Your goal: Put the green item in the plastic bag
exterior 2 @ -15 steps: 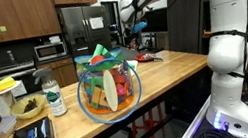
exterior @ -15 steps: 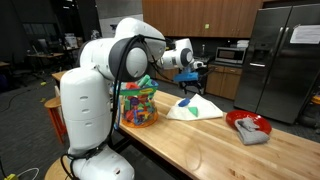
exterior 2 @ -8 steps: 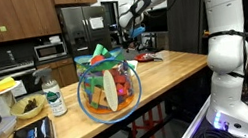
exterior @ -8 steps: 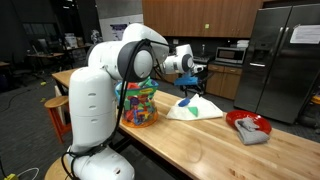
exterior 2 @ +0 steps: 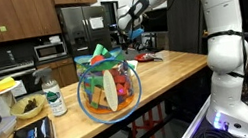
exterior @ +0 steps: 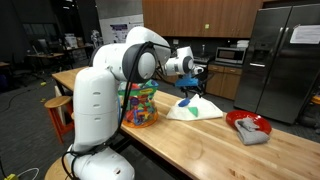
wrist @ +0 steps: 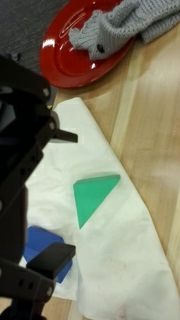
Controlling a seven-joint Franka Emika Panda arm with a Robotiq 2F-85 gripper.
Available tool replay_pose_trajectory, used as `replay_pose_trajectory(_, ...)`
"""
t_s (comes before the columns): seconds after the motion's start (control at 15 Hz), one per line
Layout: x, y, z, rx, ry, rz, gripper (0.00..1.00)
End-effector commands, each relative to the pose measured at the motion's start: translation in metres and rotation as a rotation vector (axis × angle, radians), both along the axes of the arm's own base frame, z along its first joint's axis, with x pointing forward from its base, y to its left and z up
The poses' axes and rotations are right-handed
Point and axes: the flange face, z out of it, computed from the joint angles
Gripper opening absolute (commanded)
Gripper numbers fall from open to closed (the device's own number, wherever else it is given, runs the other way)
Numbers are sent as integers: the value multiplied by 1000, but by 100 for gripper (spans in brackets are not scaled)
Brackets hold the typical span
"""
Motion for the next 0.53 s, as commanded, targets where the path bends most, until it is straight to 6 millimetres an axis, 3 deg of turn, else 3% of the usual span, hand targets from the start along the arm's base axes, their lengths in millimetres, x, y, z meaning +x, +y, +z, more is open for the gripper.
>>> replay_pose_trajectory(0.0,0,0,0,0,1,0,100)
replay_pose_trajectory(0.27,10,8,-19,22,26,-6,100)
replay_pose_trajectory(0.47,21,14,-48,19,62,-11,100)
